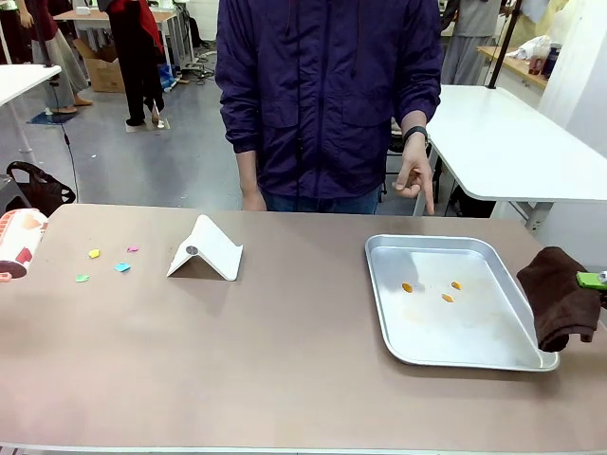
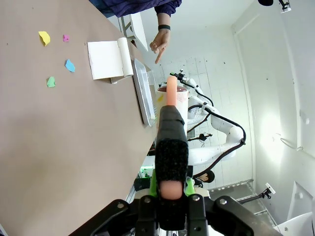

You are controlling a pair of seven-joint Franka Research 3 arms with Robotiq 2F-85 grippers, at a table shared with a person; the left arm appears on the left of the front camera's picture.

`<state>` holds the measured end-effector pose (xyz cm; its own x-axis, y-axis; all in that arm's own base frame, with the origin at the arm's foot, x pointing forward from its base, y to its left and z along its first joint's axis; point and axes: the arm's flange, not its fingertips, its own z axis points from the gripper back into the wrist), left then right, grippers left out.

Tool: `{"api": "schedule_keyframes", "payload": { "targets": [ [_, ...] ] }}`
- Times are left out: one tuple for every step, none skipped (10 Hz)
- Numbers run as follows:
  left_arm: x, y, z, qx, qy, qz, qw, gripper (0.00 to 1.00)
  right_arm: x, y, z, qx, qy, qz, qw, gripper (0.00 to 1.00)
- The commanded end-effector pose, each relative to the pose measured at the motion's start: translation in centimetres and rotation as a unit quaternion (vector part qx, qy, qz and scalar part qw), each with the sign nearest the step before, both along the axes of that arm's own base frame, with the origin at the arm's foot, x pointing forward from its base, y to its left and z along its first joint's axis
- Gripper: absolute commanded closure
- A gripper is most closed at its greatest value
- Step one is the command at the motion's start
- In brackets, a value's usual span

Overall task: Clean the surface of the table.
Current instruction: If a person points to the right, clean the right side of the table with your right hand, and if they point to the left, clean the left side with your left hand.

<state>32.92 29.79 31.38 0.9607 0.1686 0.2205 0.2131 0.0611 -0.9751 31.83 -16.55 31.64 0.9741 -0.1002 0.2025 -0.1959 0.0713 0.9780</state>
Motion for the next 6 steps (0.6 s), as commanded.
{"api": "schedule_keyframes", "payload": {
  "targets": [
    [-0.4,-0.1,0.3,-0.007,-0.006,-0.001,1.000,1.00,0.1,0.1,0.8,-0.006,0.006,0.000,1.000,1.00],
    [-0.4,-0.1,0.3,-0.007,-0.006,-0.001,1.000,1.00,0.1,0.1,0.8,-0.006,0.006,0.000,1.000,1.00],
    [-0.4,-0.1,0.3,-0.007,-0.006,-0.001,1.000,1.00,0.0,0.0,0.0,0.000,0.000,0.000,1.000,0.89],
    [-0.4,-0.1,0.3,-0.007,-0.006,-0.001,1.000,1.00,0.3,0.4,0.5,-0.027,0.001,-0.002,1.000,0.89],
    [-0.4,-0.1,0.3,-0.007,-0.006,-0.001,1.000,1.00,1.1,1.0,1.4,-0.066,0.003,-0.008,0.998,0.89],
    [-0.4,-0.1,0.3,-0.007,-0.006,-0.001,1.000,1.00,2.0,2.0,2.9,-0.098,0.000,-0.015,0.995,0.89]
  ]
}}
